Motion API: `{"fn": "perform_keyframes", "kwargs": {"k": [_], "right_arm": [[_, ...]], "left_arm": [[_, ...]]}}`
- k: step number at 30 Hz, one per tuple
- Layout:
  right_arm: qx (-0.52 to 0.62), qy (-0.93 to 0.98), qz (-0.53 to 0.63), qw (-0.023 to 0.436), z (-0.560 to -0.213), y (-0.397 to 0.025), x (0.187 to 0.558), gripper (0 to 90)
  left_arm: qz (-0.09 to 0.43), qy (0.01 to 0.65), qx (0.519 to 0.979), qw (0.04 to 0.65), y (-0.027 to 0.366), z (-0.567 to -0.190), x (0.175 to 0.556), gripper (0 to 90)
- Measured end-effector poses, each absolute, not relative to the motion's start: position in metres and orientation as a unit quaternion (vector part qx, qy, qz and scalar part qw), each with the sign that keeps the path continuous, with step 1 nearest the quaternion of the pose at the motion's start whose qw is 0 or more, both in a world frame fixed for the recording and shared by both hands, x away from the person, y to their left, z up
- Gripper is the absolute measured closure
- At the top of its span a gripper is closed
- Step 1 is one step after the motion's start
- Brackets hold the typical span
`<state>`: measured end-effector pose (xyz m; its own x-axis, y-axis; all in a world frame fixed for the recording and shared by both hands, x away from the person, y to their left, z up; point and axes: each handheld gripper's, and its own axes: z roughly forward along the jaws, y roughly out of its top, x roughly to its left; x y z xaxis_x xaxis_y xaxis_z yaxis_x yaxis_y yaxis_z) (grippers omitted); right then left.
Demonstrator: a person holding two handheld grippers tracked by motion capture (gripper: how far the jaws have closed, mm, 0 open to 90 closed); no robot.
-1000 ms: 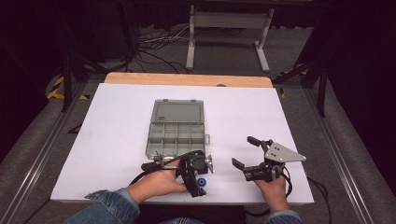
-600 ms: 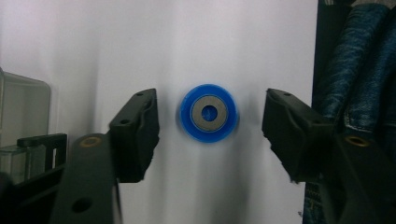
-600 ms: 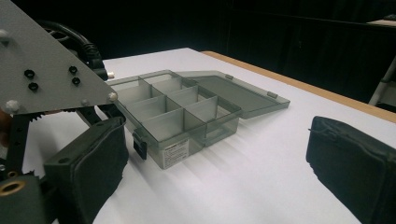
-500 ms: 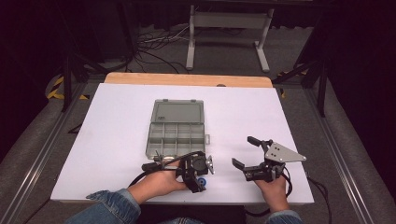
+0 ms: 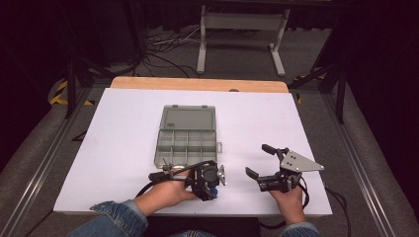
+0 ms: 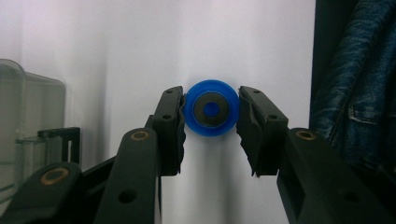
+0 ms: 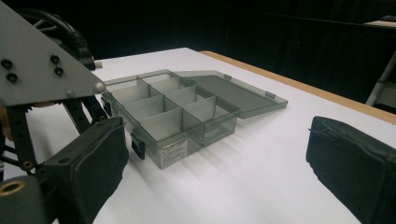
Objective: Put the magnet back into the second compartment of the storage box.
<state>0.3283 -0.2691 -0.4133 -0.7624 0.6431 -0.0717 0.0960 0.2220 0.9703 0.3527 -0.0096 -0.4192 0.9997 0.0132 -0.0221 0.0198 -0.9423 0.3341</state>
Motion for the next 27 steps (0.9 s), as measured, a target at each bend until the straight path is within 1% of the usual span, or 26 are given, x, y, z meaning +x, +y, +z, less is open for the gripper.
{"fn": "perform_keyframes", "kwargs": {"k": [27], "right_arm": [[0.250,0.744,0.573,0.236,-0.414,-0.269,0.329,5.9]], "left_arm": [[0.003,0.003,0.979,0.206,0.004,-0.374,0.354,62.6]]}}
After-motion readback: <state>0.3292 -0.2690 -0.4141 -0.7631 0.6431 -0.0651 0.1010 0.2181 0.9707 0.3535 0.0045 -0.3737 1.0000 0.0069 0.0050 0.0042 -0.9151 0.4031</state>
